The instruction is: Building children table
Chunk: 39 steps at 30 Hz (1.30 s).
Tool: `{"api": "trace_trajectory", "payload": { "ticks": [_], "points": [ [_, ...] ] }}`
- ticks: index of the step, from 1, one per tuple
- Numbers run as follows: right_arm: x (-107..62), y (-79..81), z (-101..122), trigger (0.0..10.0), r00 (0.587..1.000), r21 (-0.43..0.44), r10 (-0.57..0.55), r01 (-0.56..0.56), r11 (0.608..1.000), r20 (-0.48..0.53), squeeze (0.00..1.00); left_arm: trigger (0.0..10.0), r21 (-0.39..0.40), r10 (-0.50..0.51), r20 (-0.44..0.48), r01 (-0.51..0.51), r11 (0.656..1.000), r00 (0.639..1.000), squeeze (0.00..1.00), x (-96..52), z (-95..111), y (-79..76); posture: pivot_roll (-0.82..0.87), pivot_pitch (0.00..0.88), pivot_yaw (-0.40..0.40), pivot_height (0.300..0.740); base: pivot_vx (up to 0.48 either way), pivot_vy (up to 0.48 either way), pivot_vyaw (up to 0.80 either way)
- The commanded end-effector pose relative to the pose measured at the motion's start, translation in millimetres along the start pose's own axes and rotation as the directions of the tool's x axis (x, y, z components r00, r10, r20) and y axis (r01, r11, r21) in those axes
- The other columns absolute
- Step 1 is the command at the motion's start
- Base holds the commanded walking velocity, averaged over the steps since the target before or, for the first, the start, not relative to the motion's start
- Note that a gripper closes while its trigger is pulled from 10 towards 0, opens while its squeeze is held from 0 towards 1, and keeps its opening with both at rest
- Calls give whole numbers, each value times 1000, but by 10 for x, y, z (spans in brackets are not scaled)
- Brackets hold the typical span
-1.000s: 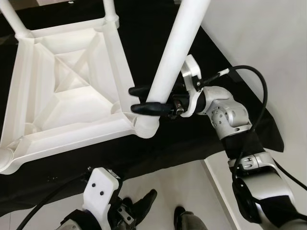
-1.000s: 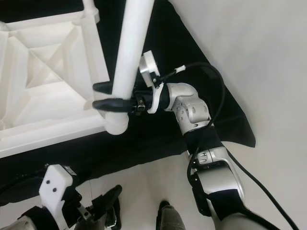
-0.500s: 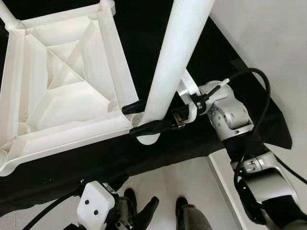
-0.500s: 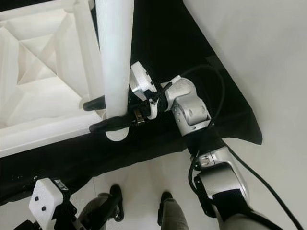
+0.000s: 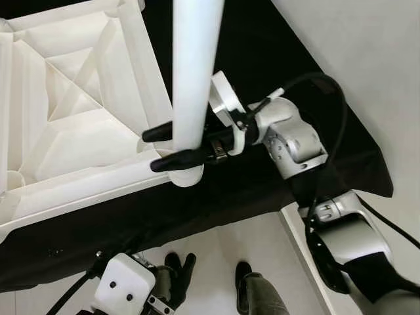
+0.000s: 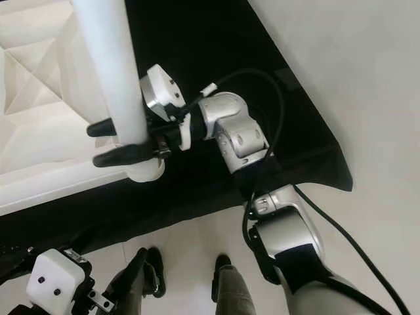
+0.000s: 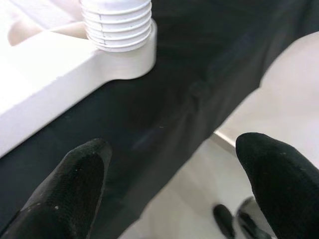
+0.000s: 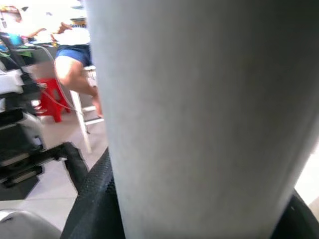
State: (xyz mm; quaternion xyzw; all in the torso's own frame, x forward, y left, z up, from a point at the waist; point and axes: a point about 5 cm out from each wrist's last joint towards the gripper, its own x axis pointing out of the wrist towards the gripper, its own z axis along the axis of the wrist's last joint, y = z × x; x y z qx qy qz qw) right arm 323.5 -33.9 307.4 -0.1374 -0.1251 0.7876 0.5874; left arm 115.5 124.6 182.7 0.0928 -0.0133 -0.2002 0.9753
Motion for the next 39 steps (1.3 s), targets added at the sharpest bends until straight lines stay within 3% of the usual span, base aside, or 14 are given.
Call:
{"api": "trace_trajectory", "payload": {
  "ticks": [1,9,15,39],
  "points": [
    [42,-7,-25,10000,1000,3,7,-7,1000,-7,0,10000,10,24,-18,-24,1000,1000,0,-32,-22,-20,101,439,-22,740,0,0,0],
    [64,-28,-53,10000,1000,18,20,-19,1000,-22,0,10000,32,57,-9,-57,998,998,0,-39,-16,-36,102,444,-31,740,0,0,0],
    [69,30,-123,10000,991,14,118,-117,993,-56,0,10000,36,68,-2,-68,997,998,0,-45,-10,-64,106,457,-42,740,0,0,0],
    [4,-29,-208,10000,981,37,136,-132,991,-140,0,10000,28,82,6,-82,996,997,0,-55,-1,-109,101,473,-57,740,0,0,0]
  ]
}}
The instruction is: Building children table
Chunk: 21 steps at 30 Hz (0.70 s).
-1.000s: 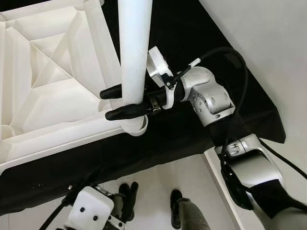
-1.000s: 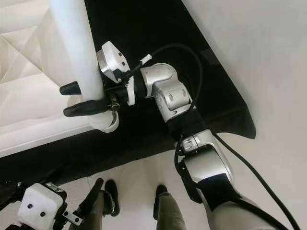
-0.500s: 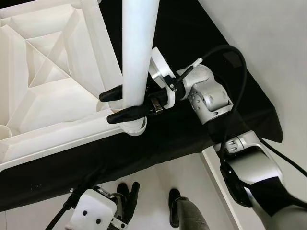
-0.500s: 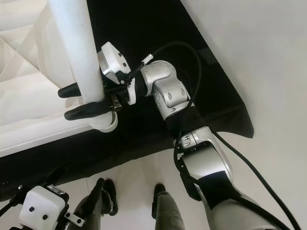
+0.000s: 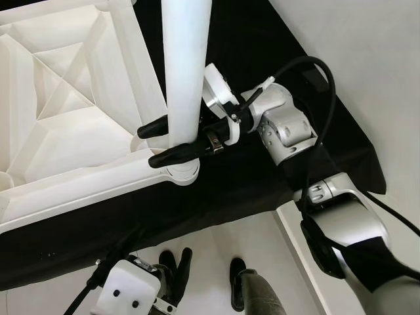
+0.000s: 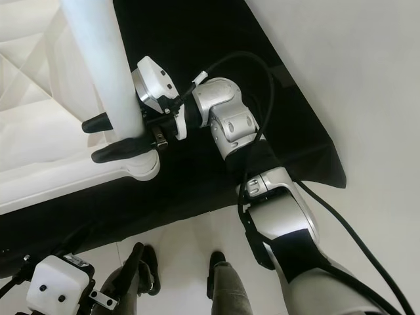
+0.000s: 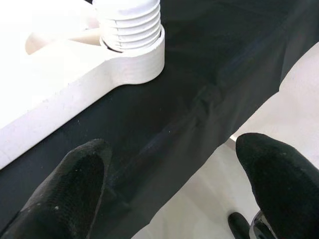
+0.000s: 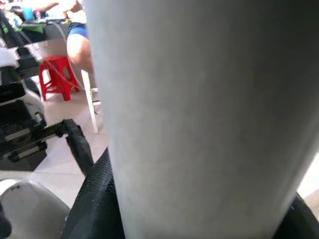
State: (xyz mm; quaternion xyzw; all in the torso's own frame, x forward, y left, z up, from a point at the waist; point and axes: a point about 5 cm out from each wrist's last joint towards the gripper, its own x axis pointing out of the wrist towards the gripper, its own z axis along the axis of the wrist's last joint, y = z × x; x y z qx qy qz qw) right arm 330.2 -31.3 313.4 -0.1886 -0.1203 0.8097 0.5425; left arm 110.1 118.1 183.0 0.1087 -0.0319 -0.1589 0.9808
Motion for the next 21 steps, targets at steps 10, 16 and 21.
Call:
{"api": "trace_trajectory", "payload": {
  "ticks": [10,16,21],
  "points": [
    [133,217,-250,10000,983,93,157,-148,985,-95,0,10000,-10,1,-12,-1,1000,1000,0,-28,-8,-34,95,479,-60,740,0,0,0],
    [222,152,-284,10000,986,104,144,-135,985,-85,0,10000,-11,2,-13,-2,1000,1000,0,-26,-8,-38,95,479,-60,740,0,0,0],
    [252,96,-310,10000,992,123,112,-104,987,-62,0,10000,-10,4,-10,-4,1000,1000,0,-28,-5,-42,97,485,-63,740,0,0,0]
  ]
}}
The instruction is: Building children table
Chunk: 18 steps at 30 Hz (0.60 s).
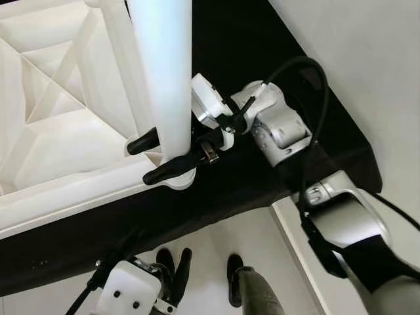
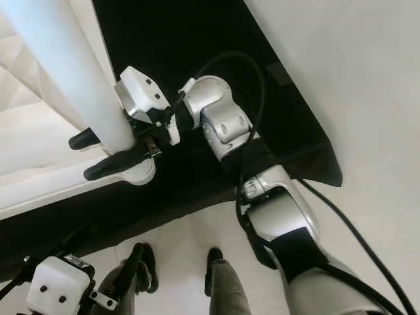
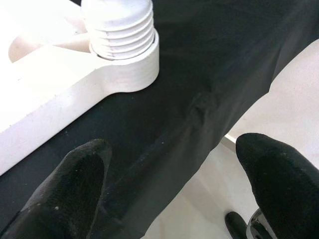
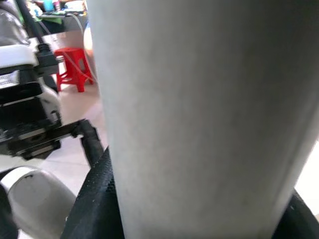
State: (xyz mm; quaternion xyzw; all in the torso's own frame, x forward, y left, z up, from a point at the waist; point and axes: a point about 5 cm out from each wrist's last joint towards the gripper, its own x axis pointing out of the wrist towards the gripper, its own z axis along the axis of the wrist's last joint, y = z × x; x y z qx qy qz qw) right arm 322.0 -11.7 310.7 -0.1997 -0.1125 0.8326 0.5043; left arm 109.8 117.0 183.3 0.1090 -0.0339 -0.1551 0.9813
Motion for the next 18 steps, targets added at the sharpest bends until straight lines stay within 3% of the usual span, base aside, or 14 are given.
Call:
{"api": "trace_trajectory", "payload": {
  "ticks": [1,8,12,18],
  "points": [
    [64,73,-329,10000,999,140,0,6,990,-44,0,10000,-11,-4,-13,3,1000,1000,0,-31,-10,-32,97,484,-60,740,0,0,0],
    [109,-7,-413,10000,980,159,-187,197,967,-74,0,10000,-12,-5,-15,4,1000,1000,0,-38,-12,-34,94,483,-57,740,0,0,0],
    [50,-16,-503,10000,943,164,-310,327,931,-122,0,10000,-11,-4,-17,4,1000,1000,0,-36,-14,-32,93,478,-52,740,0,0,0],
    [-31,29,-539,10000,923,158,-362,380,912,-130,0,10000,-10,-6,-19,6,1000,1000,0,-32,-16,-26,88,473,-50,740,0,0,0]
  ]
}}
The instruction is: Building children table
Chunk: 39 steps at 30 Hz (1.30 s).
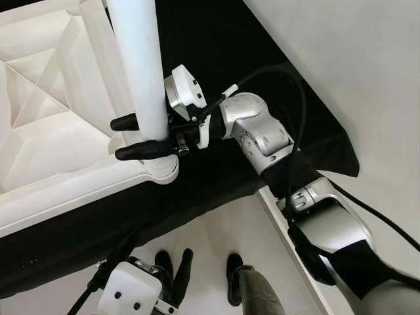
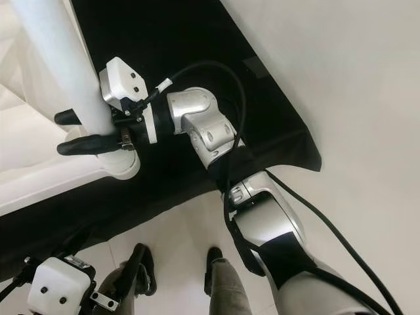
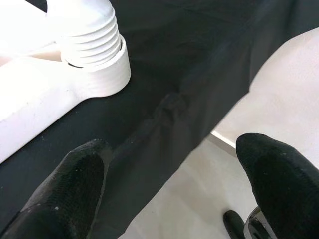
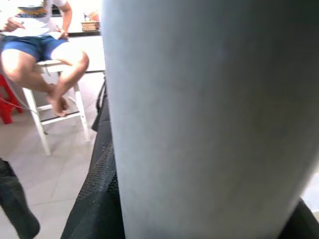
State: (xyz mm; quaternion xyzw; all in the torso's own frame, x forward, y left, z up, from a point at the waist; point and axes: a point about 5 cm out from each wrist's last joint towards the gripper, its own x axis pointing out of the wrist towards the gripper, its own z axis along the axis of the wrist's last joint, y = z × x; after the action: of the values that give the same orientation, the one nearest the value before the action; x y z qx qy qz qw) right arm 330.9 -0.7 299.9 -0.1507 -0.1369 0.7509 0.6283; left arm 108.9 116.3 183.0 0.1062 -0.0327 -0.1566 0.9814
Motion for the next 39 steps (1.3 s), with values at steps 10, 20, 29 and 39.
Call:
{"api": "trace_trajectory", "payload": {
  "ticks": [10,20,29,39],
  "points": [
    [-212,101,-389,10000,975,55,-132,144,988,-179,0,10000,-1,-6,-20,6,1000,1000,0,-9,-18,-12,85,452,-47,740,0,0,0],
    [-257,97,-433,10000,893,73,-349,383,921,-284,0,10000,5,2,-14,-2,1000,1000,0,39,-36,4,66,436,-63,740,0,0,0],
    [-524,534,-683,10000,521,39,-751,830,556,-405,0,10000,18,13,2,-13,1000,1000,0,140,-85,46,54,395,-60,740,0,0,0],
    [-326,716,-909,10000,411,26,-817,898,438,-405,0,10000,173,120,15,-120,978,993,0,343,-140,400,95,306,-50,740,0,0,0]
  ]
}}
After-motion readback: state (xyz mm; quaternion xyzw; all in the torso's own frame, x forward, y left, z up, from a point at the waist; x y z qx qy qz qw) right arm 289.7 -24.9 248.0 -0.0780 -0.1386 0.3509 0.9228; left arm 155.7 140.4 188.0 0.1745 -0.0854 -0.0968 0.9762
